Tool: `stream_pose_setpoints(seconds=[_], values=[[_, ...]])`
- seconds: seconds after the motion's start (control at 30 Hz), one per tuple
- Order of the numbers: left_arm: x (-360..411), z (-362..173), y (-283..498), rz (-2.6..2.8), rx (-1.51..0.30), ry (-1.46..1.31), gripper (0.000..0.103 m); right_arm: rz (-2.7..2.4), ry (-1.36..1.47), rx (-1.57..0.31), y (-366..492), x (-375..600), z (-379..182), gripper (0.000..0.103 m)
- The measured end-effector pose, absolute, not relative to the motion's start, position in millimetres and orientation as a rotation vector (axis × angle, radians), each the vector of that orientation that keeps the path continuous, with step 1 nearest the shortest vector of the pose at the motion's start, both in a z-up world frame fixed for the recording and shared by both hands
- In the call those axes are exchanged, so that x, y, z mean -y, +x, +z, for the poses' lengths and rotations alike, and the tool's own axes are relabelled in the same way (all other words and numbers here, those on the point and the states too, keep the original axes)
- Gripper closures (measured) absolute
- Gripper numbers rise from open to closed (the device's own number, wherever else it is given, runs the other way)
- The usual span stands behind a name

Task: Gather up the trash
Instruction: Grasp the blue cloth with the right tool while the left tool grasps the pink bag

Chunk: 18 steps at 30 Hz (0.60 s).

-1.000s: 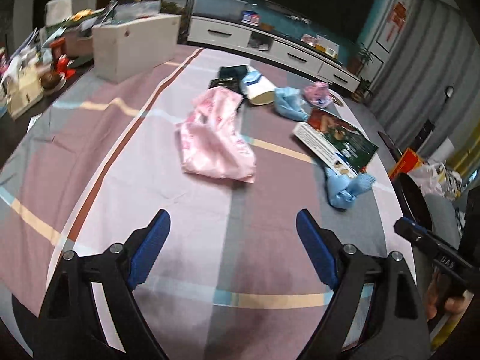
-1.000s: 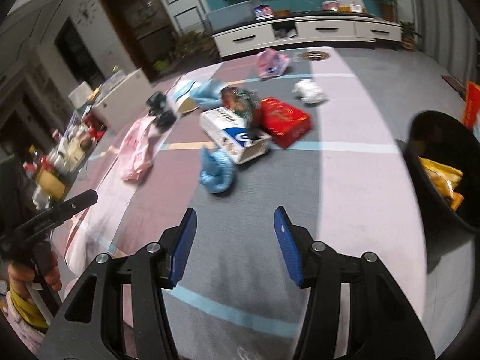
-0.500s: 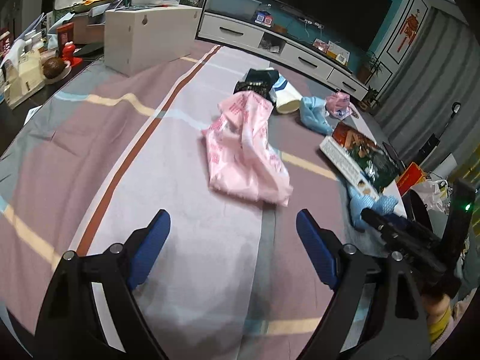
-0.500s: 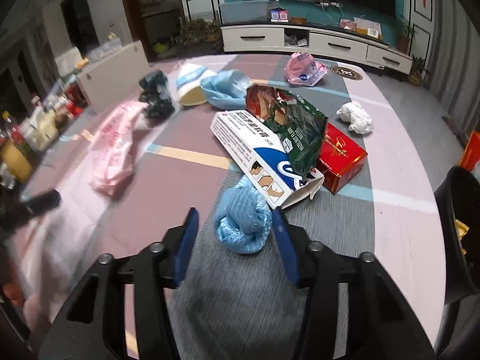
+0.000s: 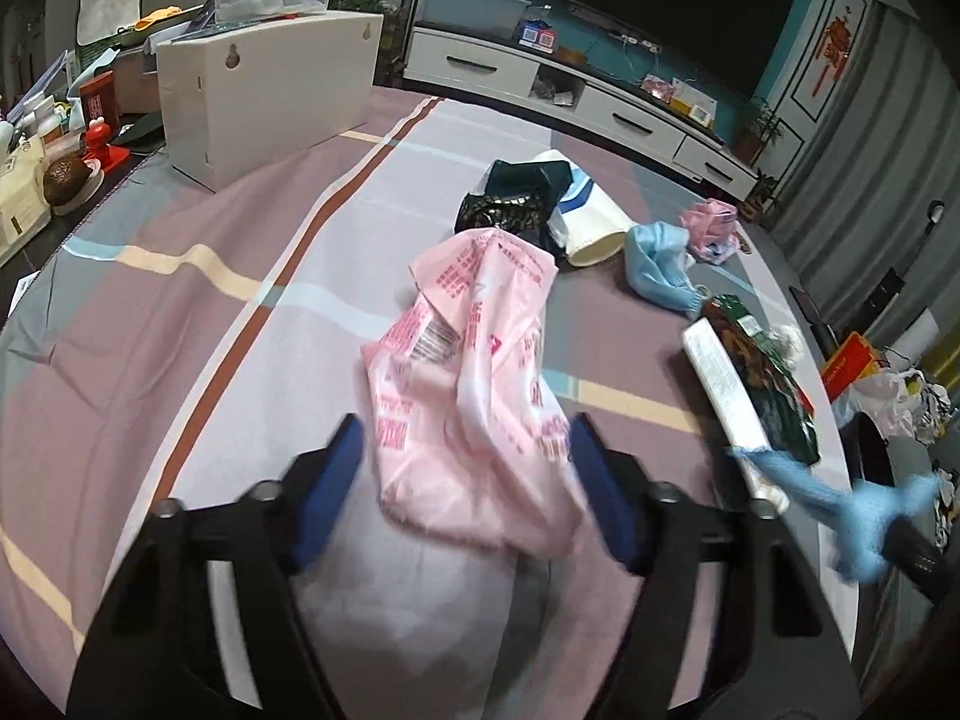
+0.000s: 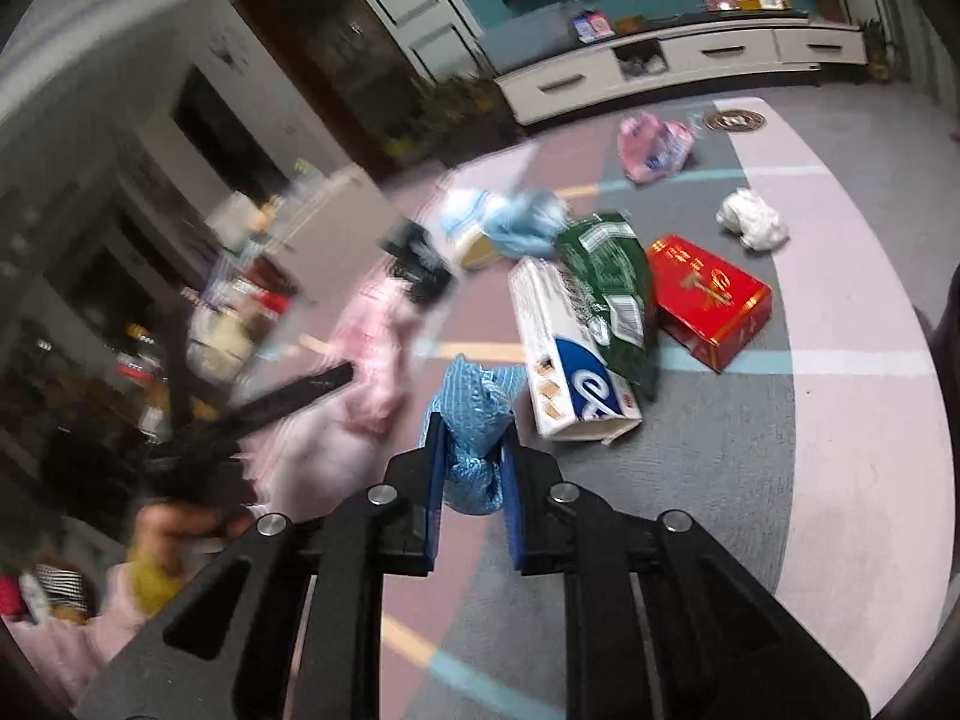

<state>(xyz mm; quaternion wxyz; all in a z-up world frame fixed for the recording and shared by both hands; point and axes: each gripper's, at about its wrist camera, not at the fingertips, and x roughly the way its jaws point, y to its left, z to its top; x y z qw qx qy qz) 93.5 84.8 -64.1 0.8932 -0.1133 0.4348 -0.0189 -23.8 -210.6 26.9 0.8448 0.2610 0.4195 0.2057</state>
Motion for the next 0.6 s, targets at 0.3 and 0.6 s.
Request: stream_pose_setpoints(seconds=[0.3,0.6], values=[[-79,-69,97,-0.034,-0.923,-0.243,0.094,0.44,0.579,-0.81,-39,227,52,0.085],[-81,-39,53,-0.091,-0.88,-0.245,0.097,0.426,0.598,-0.792,-50,237,53,0.085]])
